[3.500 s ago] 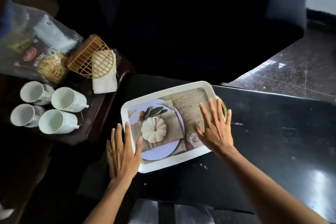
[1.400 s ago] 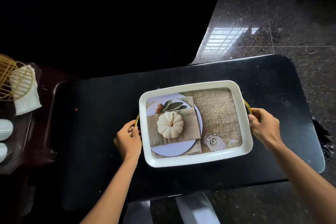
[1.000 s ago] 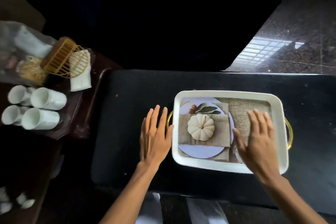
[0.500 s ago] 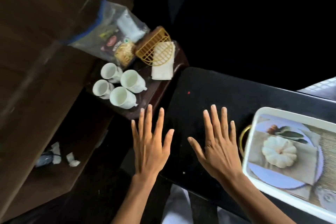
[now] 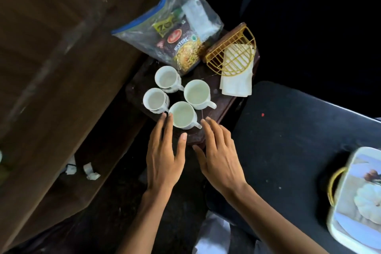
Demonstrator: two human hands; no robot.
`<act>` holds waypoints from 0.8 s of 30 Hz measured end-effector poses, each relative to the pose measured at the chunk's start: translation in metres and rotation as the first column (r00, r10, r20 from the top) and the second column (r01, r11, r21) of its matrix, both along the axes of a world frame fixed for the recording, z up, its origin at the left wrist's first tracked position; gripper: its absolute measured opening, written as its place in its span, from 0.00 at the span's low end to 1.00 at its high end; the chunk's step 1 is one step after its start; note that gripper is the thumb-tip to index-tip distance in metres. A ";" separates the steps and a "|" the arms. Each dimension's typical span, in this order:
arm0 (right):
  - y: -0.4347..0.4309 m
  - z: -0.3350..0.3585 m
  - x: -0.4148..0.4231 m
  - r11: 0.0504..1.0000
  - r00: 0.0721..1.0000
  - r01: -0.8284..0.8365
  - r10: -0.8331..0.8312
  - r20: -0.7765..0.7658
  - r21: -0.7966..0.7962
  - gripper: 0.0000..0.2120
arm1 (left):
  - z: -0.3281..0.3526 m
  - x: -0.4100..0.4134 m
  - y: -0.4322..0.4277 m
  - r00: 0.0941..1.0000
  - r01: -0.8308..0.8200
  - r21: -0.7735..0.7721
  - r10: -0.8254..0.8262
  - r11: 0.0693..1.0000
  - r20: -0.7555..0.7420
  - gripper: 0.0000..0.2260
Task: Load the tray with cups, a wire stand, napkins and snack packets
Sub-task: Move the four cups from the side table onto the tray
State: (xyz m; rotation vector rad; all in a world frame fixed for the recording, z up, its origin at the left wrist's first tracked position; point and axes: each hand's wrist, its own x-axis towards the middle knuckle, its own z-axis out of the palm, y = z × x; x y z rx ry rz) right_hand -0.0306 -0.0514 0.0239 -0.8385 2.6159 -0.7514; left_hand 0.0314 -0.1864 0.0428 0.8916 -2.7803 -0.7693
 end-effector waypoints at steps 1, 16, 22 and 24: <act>-0.008 -0.002 0.001 0.999 0.999 0.034 -0.033 0.031 -0.026 0.28 | -0.001 -0.002 -0.001 1.000 -0.015 0.055 0.015 0.998 -0.013 0.29; -0.029 -0.021 -0.017 0.941 0.926 0.263 -0.185 0.328 -0.211 0.11 | -0.015 -0.017 0.008 0.928 -0.229 0.339 0.310 0.912 -0.208 0.20; -0.009 -0.016 -0.001 0.920 0.925 0.273 -0.171 0.340 -0.280 0.12 | -0.005 -0.011 0.021 0.868 -0.330 0.415 0.445 0.848 -0.219 0.16; 0.009 -0.011 0.006 0.902 0.914 0.306 -0.190 0.359 -0.303 0.11 | -0.001 -0.007 0.027 0.860 -0.337 0.472 0.470 0.814 -0.197 0.15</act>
